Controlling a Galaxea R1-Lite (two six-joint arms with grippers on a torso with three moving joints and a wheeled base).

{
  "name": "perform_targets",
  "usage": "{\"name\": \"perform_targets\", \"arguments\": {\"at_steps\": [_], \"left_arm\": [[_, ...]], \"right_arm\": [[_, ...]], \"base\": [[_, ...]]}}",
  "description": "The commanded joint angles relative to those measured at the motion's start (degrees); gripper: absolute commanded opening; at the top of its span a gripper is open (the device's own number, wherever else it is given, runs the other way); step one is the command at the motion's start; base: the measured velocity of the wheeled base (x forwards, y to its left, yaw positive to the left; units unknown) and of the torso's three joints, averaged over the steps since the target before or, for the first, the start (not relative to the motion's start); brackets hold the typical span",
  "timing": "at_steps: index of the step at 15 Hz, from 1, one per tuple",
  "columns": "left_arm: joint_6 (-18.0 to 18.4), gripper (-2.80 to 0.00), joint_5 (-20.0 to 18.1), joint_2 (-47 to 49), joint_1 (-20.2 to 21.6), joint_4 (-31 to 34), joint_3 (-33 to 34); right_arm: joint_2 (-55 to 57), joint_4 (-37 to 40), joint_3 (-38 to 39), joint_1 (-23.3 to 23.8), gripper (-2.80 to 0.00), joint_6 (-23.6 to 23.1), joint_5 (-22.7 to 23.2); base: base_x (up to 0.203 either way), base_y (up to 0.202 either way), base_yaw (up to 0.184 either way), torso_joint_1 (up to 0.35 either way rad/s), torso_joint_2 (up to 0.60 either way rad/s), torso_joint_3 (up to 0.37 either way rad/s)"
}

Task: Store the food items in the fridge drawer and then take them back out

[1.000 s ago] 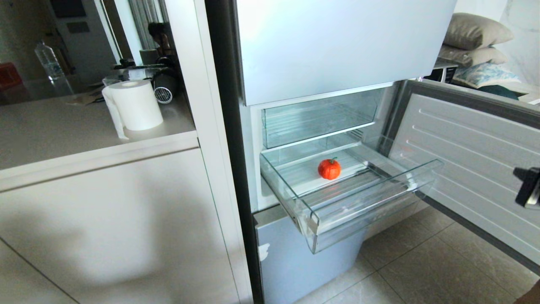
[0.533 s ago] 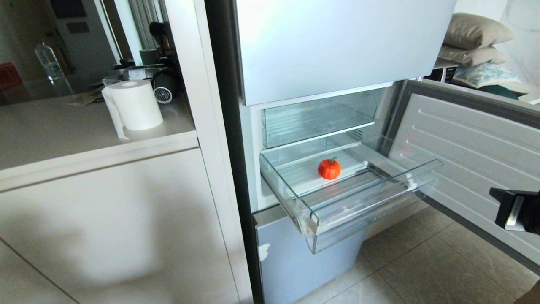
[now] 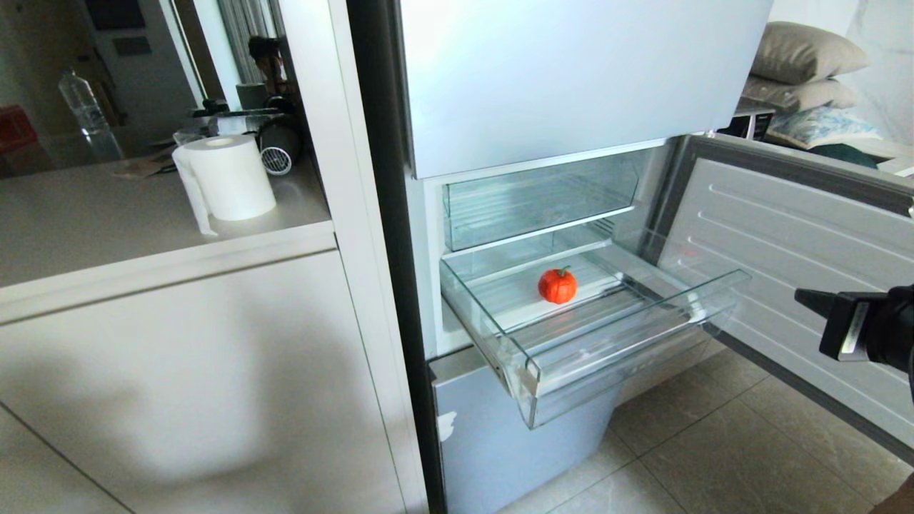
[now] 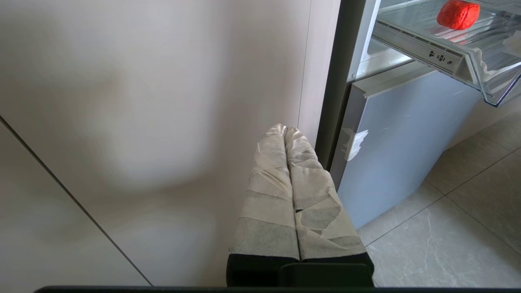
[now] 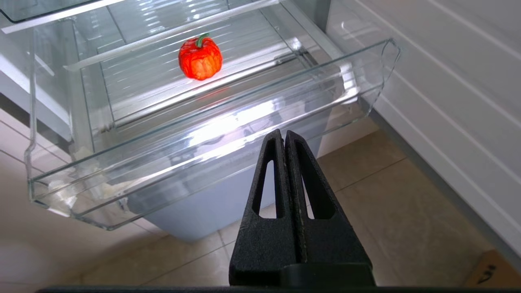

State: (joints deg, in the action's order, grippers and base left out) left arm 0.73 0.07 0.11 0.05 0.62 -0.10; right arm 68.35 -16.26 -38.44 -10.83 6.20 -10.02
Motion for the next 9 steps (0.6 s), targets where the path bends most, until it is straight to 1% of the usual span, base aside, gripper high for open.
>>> {"name": "perform_targets", "arguments": {"at_steps": [1, 3, 4, 9], "left_arm": [[0.0, -2.80, 0.0, 0.0, 0.0, 0.0, 0.0], [0.1, -2.80, 0.0, 0.0, 0.0, 0.0, 0.0], [0.0, -2.80, 0.0, 0.0, 0.0, 0.0, 0.0], [0.0, -2.80, 0.0, 0.0, 0.0, 0.0, 0.0]], "right_arm": [[2.4, -0.1, -0.8, 0.0, -2.80, -0.8, -0.1], [5.3, -0.2, -1.8, 0.0, -2.80, -0.8, -0.2], [7.1, -0.2, -2.6, 0.0, -2.80, -0.6, -0.2], [14.5, 0.0, -6.3, -0.1, -2.80, -0.9, -0.2]], "base": [[0.000, 0.000, 0.000, 0.000, 0.00, 0.000], [0.000, 0.000, 0.000, 0.000, 0.00, 0.000], [0.099, 0.000, -0.004, -0.012, -0.01, -0.002], [0.195, 0.000, -0.001, 0.005, 0.00, 0.003]]}}
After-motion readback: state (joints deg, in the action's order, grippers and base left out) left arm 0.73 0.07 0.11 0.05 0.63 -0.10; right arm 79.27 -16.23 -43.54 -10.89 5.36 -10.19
